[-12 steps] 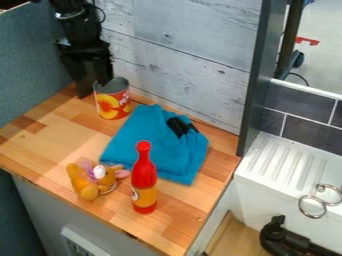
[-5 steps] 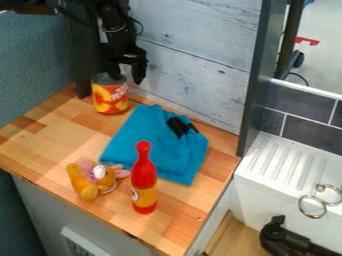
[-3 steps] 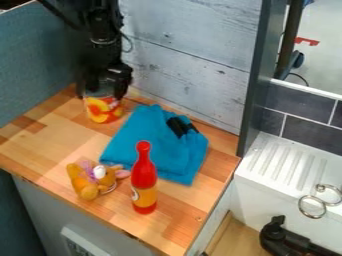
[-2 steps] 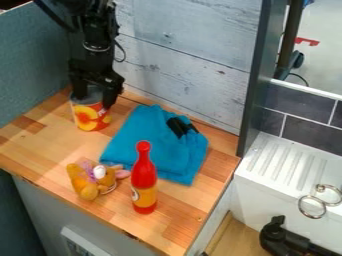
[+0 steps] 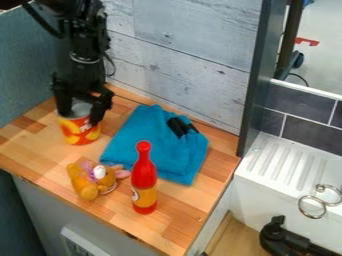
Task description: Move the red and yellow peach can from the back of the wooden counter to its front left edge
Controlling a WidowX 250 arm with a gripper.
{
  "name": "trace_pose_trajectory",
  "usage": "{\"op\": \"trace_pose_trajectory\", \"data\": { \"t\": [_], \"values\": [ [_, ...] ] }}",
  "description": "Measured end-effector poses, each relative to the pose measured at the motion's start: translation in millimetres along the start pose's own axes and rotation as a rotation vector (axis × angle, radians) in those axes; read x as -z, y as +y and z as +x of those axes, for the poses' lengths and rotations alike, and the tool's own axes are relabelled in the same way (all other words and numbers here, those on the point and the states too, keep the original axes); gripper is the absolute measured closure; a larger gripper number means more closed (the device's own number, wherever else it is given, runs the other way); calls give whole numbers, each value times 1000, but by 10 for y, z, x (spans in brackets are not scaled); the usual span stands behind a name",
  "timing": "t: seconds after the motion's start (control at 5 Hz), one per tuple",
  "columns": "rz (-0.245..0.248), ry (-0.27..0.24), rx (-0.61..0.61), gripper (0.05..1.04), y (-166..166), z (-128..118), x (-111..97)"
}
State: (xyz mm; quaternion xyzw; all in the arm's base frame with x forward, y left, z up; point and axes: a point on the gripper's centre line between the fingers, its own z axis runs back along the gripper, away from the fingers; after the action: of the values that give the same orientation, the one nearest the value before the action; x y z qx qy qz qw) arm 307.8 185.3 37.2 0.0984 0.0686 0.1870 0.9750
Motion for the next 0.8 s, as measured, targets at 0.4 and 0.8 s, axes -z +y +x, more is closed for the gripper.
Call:
{"op": "trace_pose_trajectory", "data": {
  "t": [0.4, 0.8],
  "values": [
    [44, 137, -206, 83, 352, -447, 120],
    [-13, 147, -236, 83, 465, -452, 99]
  ]
}}
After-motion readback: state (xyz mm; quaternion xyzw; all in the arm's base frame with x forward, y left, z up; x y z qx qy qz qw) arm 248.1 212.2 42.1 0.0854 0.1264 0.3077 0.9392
